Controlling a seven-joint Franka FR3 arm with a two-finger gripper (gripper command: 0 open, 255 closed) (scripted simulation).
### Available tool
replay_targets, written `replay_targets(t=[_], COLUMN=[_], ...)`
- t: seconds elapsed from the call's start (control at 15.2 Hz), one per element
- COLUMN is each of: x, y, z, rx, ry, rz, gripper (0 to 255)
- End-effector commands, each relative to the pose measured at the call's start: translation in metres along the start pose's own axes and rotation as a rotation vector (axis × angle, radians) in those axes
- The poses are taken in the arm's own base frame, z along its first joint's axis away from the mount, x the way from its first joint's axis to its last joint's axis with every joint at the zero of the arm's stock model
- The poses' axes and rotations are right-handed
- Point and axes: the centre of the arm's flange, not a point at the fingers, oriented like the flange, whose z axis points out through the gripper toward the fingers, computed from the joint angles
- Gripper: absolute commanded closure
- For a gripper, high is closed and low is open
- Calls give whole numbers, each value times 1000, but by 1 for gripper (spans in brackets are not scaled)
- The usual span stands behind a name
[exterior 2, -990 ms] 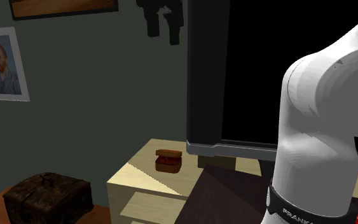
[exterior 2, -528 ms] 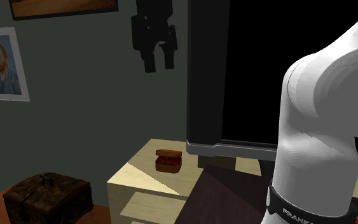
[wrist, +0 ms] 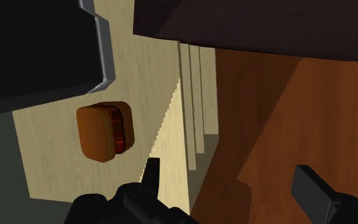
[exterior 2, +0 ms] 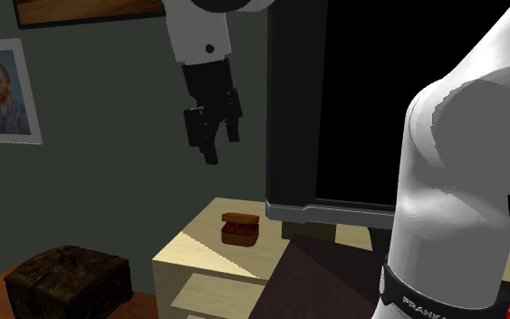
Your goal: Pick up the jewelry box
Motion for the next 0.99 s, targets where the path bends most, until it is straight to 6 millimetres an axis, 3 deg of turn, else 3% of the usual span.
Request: replay_targets(t=[0.0, 0.46, 0.92], x=[9, 39, 71], y=[-2, -2, 11], z=[24, 110, 194], rx=[-49, -216, -383], ry=[7, 20, 32], rz=[-7, -24, -40], gripper=[0, 0, 0])
